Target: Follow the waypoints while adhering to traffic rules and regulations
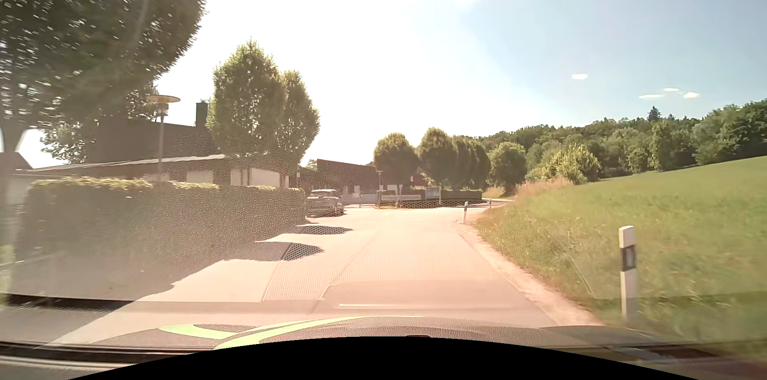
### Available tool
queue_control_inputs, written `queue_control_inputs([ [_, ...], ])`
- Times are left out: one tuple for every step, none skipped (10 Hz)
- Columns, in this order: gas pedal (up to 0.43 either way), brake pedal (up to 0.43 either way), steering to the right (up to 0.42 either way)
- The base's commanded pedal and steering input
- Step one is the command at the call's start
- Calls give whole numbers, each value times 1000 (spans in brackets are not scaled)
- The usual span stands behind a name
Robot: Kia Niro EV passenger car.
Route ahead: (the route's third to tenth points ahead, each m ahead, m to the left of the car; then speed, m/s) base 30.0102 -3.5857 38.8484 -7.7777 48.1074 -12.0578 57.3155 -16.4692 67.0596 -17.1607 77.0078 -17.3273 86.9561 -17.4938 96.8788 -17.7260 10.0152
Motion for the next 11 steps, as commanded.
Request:
queue_control_inputs([
  [8,0,25],
  [8,0,29],
  [20,0,33],
  [20,0,36],
  [20,0,40],
  [20,0,43],
  [28,0,45],
  [28,0,47],
  [28,0,52],
  [28,0,57],
  [39,0,61],
])
